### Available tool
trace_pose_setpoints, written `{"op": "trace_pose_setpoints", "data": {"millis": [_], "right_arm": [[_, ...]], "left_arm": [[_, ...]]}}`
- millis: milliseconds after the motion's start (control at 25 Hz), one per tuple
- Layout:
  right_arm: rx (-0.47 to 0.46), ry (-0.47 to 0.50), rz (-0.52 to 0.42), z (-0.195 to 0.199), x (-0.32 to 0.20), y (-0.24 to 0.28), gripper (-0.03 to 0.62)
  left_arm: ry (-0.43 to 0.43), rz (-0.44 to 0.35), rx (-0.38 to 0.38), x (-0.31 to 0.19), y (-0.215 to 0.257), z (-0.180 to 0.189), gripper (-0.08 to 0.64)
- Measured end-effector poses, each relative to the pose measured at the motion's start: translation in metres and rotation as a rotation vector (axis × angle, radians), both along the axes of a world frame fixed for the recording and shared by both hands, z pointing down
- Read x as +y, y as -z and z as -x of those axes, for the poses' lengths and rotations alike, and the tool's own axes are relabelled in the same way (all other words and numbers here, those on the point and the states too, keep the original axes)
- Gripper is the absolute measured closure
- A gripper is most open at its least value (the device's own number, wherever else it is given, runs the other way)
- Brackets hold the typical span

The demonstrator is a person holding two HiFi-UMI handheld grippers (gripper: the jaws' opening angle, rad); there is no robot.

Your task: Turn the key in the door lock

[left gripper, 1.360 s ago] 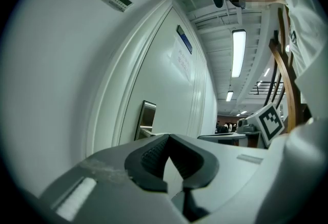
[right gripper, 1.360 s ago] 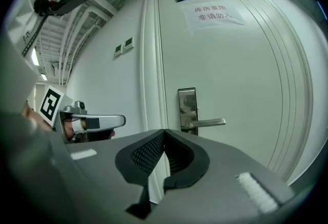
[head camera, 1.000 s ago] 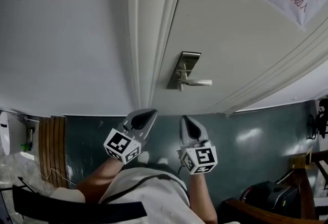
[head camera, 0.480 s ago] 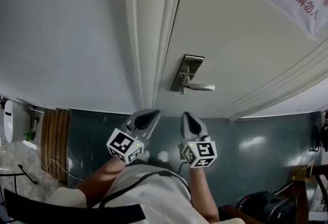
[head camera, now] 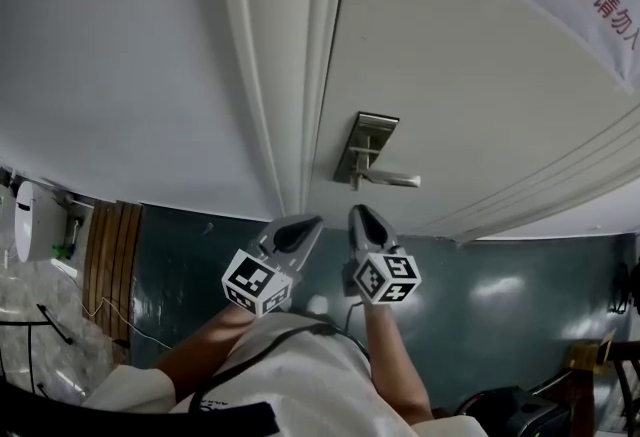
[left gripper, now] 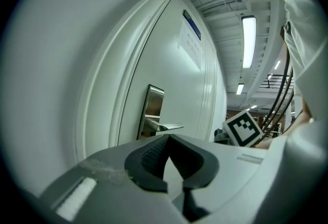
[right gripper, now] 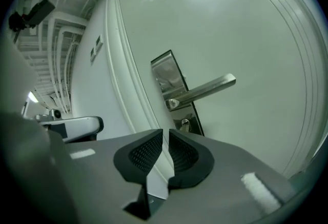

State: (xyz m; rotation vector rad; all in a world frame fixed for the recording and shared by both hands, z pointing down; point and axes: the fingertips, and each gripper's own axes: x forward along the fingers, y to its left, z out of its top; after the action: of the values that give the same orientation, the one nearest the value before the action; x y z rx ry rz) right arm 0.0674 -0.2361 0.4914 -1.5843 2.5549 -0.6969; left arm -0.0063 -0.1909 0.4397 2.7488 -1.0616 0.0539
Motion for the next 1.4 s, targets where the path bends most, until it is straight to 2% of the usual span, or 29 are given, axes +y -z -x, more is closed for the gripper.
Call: {"op": "trace_pose_setpoints", "data": {"millis": [160,280,480,680,840,960,1040,1200,1400], "right_arm": [[-0.076,0.001,0.045,0.002,-0.017,-0.015,0.497],[-0.173,-0.016,0.081,-0.001,-0.03,-0.022,0.456],[-0.299,-0.044,0.116,-0.008,-0.047,-0.028,0.449],[-0.499,-0.07,0.181,-0.014,-0.058,-0.037,0.449],[-0.591,-0.07,0.211,-0.013,-0.062,-0.043,0.449],[-0.614,-0.087,0.242,-0.011,-0.062,-0.047,0.449],[-0.62,-0.067,0.223,-0.007,-0.065,-0.043,0.45],[-0.641,-0.061,0.205,-0.004,-0.068,-0.039,0.535],[-0.652,-0.087,0.231,-0.007,-0.069,-0.044,0.548]], "left_arm": [[0.004,0.014,0.002,-0.011,-0.004,-0.006,0.555],[0.001,0.019,0.001,-0.021,-0.007,-0.011,0.555],[-0.024,0.02,0.002,-0.033,-0.008,-0.02,0.555],[-0.037,0.023,0.0,-0.04,-0.01,-0.026,0.555],[-0.041,0.03,-0.008,-0.044,-0.013,-0.027,0.555],[-0.044,0.029,-0.011,-0.046,-0.013,-0.028,0.555],[-0.045,0.029,-0.012,-0.047,-0.014,-0.028,0.555],[-0.047,0.028,-0.015,-0.047,-0.014,-0.027,0.555],[-0.048,0.028,-0.019,-0.049,-0.014,-0.024,0.555]]}}
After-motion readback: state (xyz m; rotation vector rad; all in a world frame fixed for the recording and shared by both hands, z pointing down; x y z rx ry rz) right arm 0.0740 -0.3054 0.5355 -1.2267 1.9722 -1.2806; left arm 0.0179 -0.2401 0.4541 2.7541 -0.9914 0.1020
